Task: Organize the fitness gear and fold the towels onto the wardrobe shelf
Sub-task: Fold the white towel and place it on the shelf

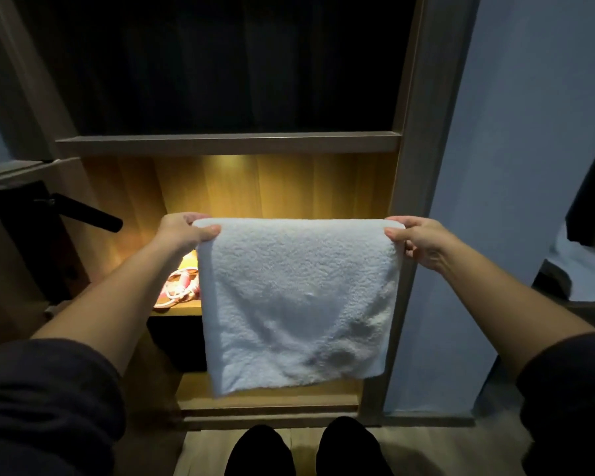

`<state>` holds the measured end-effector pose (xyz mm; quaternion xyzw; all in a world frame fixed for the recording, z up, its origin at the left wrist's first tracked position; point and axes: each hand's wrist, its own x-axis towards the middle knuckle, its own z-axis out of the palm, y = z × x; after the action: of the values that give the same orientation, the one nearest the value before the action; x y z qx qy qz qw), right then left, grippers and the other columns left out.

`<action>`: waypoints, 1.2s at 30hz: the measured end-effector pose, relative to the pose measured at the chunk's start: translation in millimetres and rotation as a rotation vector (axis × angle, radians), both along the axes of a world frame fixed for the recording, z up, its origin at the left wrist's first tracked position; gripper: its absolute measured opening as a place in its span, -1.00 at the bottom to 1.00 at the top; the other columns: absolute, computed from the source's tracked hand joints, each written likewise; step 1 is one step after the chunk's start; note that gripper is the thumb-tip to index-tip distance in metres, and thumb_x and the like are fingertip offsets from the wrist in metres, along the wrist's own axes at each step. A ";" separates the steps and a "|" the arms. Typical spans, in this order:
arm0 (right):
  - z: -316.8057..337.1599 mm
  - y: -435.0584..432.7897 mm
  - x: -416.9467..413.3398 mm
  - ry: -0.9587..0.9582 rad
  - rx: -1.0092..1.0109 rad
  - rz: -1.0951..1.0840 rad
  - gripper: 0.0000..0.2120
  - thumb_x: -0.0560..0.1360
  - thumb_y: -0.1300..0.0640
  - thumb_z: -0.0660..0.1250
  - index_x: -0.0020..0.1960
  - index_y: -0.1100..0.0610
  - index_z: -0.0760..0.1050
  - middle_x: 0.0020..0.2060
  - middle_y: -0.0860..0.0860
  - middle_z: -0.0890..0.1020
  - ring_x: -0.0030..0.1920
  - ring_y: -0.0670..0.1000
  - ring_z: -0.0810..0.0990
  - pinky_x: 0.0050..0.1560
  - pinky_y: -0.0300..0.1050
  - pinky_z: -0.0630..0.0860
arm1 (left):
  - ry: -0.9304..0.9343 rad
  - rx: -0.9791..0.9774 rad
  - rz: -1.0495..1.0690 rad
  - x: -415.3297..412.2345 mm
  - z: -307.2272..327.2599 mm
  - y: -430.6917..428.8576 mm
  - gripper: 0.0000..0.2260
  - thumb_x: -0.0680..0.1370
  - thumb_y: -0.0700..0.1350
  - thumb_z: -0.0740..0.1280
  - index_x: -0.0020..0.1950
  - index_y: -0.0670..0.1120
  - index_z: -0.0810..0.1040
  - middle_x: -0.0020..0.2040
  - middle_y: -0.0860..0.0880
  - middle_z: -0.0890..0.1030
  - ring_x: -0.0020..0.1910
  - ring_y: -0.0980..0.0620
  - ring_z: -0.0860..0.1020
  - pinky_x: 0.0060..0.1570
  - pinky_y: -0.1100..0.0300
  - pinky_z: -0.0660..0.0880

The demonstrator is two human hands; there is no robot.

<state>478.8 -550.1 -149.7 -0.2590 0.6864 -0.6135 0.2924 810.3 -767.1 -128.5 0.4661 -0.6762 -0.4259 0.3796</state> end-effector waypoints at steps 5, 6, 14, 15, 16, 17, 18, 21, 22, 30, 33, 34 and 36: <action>-8.0 -8.6 -7.1 0.045 0.086 0.063 -0.83 0.46 0.20 0.47 0.03 0.02 0.62 0.15 0.05 0.58 0.19 0.12 0.51 0.26 0.06 0.49 | -0.045 0.044 0.014 -2.9 -11.4 -7.3 -0.67 0.49 -0.21 0.47 0.25 -0.17 0.58 0.02 -0.02 0.50 -0.08 0.01 0.47 -0.24 0.24 0.40; -9.3 -7.3 -9.2 0.064 0.098 0.075 -0.81 0.45 0.15 0.49 0.05 -0.01 0.61 0.15 0.03 0.58 0.19 0.10 0.50 0.31 0.07 0.45 | -0.041 0.060 0.018 -2.7 -13.4 -8.6 -0.69 0.48 -0.20 0.48 0.22 -0.16 0.59 -0.01 -0.01 0.50 -0.06 0.00 0.46 -0.20 0.22 0.39; -63.1 41.5 15.0 0.080 0.240 0.063 -0.84 0.45 -0.07 0.45 -0.04 -0.02 0.66 -0.04 -0.04 0.60 -0.06 -0.02 0.49 -0.21 -0.18 0.31 | -0.005 0.127 0.025 26.4 -60.2 37.9 -0.85 0.50 -0.13 0.45 0.04 -0.13 0.66 -0.19 0.12 0.54 -0.21 0.20 0.44 -0.27 0.30 0.35; -77.3 54.9 21.3 0.030 0.265 0.069 -0.83 0.45 -0.07 0.46 -0.03 -0.01 0.67 -0.10 -0.03 0.60 -0.14 -0.02 0.47 -0.23 -0.18 0.30 | 0.008 0.128 0.019 36.6 -72.8 49.9 -0.86 0.51 -0.15 0.44 0.05 -0.15 0.66 -0.19 0.11 0.56 -0.21 0.20 0.46 -0.25 0.32 0.37; -93.3 69.8 28.1 -0.037 0.280 0.081 -0.83 0.45 -0.04 0.46 -0.03 0.01 0.67 -0.18 -0.01 0.59 -0.23 -0.03 0.44 -0.29 -0.19 0.27 | 0.018 0.137 0.002 49.2 -87.0 63.0 -0.86 0.52 -0.18 0.43 0.05 -0.17 0.66 -0.18 0.09 0.59 -0.19 0.19 0.48 -0.24 0.33 0.38; -110.8 85.4 36.4 -0.113 0.288 0.099 -0.85 0.45 0.00 0.46 -0.03 0.04 0.67 -0.28 0.00 0.56 -0.32 -0.05 0.40 -0.36 -0.20 0.23 | 0.012 0.158 -0.026 63.9 -103.0 77.2 -0.87 0.53 -0.18 0.41 0.05 -0.17 0.67 -0.15 0.07 0.62 -0.17 0.16 0.51 -0.23 0.31 0.40; -128.3 101.1 45.1 -0.183 0.299 0.119 -0.86 0.47 0.04 0.45 -0.03 0.07 0.66 -0.38 -0.01 0.52 -0.42 -0.08 0.35 -0.43 -0.24 0.18 | -0.014 0.190 -0.070 79.1 -119.4 90.7 -0.88 0.54 -0.18 0.40 0.03 -0.15 0.67 -0.11 0.04 0.64 -0.12 0.14 0.54 -0.22 0.28 0.41; -173.8 141.7 72.8 -0.313 0.438 0.221 -0.88 0.51 0.08 0.39 -0.16 0.11 0.58 -0.57 -0.04 0.32 -0.54 -0.10 0.18 -0.41 -0.21 0.04 | -0.180 0.353 -0.193 112.0 -162.6 122.2 -0.90 0.56 -0.19 0.35 0.00 -0.12 0.66 0.02 -0.09 0.64 0.00 0.01 0.55 -0.14 0.18 0.42; -185.5 152.5 81.4 -0.339 0.497 0.281 -0.83 0.53 0.07 0.38 -0.20 0.13 0.54 -0.57 -0.03 0.27 -0.52 -0.08 0.14 -0.38 -0.16 0.02 | -0.222 0.423 -0.188 117.6 -173.8 128.8 -0.89 0.56 -0.20 0.35 0.03 -0.16 0.64 0.05 -0.15 0.63 0.00 -0.04 0.54 -0.12 0.14 0.42; -195.0 186.9 95.2 -0.254 0.599 0.381 -0.72 0.51 0.04 0.40 0.08 0.24 0.58 -0.51 0.02 0.36 -0.51 -0.08 0.21 -0.48 -0.25 0.18 | -0.208 0.653 -0.147 152.0 -200.2 152.6 -0.73 0.54 -0.20 0.37 0.21 -0.27 0.56 0.07 -0.31 0.58 -0.04 -0.21 0.53 -0.09 0.06 0.42; -187.2 194.6 84.8 -0.172 0.530 0.405 -0.71 0.43 0.02 0.47 0.04 0.20 0.58 -0.46 0.02 0.45 -0.52 -0.10 0.28 -0.50 -0.25 0.23 | -0.168 0.567 -0.218 166.9 -195.2 154.6 -0.76 0.50 -0.16 0.41 0.16 -0.09 0.58 0.19 -0.27 0.57 0.12 -0.30 0.49 0.03 -0.02 0.37; -187.6 200.6 81.9 -0.153 0.536 0.446 -0.67 0.42 0.01 0.48 0.08 0.18 0.58 -0.44 0.01 0.49 -0.52 -0.10 0.30 -0.50 -0.25 0.25 | -0.199 0.602 -0.264 173.7 -198.2 158.5 -0.71 0.44 -0.12 0.44 0.16 -0.06 0.59 0.16 -0.27 0.58 0.10 -0.27 0.50 0.02 -0.01 0.37; -195.6 214.8 83.6 -0.143 0.596 0.594 -0.56 0.39 -0.03 0.50 0.18 0.15 0.56 -0.43 -0.02 0.53 -0.51 -0.10 0.33 -0.48 -0.26 0.30 | -0.319 0.702 -0.349 186.4 -209.8 171.3 -0.57 0.32 -0.05 0.48 0.16 -0.13 0.59 -0.07 -0.25 0.64 -0.16 -0.15 0.53 -0.16 0.13 0.42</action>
<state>562.4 -335.3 -345.3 -0.3065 0.7070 -0.2940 0.5655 996.7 -595.8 -338.3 0.5058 -0.6090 -0.6109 0.0107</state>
